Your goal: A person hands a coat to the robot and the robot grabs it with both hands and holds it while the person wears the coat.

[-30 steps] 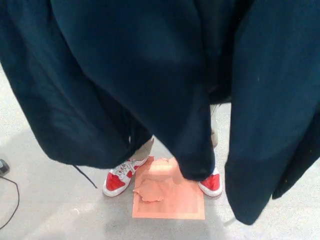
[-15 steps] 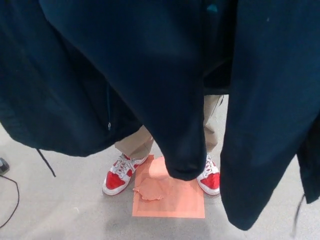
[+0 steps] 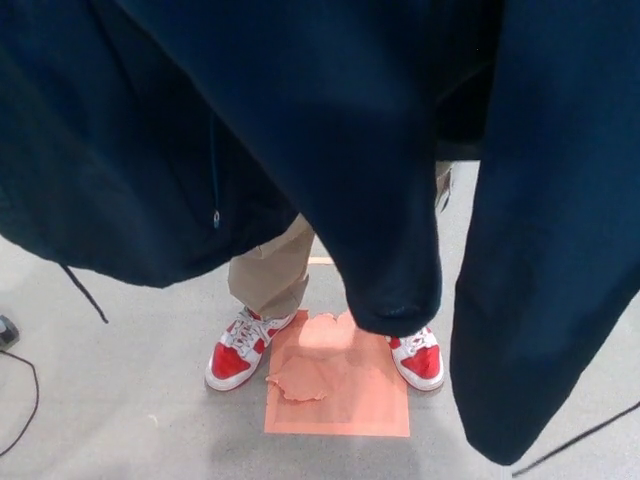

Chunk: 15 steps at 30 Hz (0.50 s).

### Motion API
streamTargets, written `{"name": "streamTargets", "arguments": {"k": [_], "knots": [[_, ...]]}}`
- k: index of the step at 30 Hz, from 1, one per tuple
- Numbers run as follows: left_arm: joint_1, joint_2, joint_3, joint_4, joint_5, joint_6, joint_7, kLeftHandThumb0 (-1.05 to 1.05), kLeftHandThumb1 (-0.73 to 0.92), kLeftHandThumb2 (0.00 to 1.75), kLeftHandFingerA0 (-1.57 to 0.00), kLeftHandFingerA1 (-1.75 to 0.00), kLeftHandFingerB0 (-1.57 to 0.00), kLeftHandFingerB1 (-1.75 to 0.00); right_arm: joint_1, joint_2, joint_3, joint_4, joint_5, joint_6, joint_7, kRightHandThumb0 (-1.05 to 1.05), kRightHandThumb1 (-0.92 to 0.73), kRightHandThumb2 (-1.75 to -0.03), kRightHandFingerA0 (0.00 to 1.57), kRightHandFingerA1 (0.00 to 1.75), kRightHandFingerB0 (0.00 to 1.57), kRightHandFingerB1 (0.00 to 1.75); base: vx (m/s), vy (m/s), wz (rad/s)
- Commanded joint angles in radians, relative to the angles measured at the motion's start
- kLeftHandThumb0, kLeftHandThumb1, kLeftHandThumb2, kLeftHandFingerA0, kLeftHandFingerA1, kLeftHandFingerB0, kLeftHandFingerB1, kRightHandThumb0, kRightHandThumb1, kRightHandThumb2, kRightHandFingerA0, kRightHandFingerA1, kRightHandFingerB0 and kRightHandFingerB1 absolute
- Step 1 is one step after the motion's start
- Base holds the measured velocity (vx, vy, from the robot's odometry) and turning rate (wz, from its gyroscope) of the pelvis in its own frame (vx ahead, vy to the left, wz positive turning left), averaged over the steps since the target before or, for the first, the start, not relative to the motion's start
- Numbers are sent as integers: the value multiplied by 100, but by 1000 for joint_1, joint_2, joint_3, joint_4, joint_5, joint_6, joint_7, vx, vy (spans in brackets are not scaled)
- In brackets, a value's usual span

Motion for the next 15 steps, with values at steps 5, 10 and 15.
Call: {"name": "streamTargets", "arguments": {"k": [5,10,15], "knots": [[-295,116,-62,145,166,65,280,-50,79,65,-96,-175,-70,-172,-347,-111,84,169,-195,66,-368,-47,-84,-68,80,174,71,150,0,0,0],[-307,102,-68,158,161,72,287,-50,77,64,-100,-175,-81,-170,-364,-120,108,198,-205,65,-386,-47,-83,-69,81,172,72,149,0,0,0],[-317,108,-85,166,180,71,296,-50,78,64,-99,-175,-79,-169,-380,-122,127,215,-215,89,-391,-47,-83,-69,81,172,75,150,0,0,0]]}}
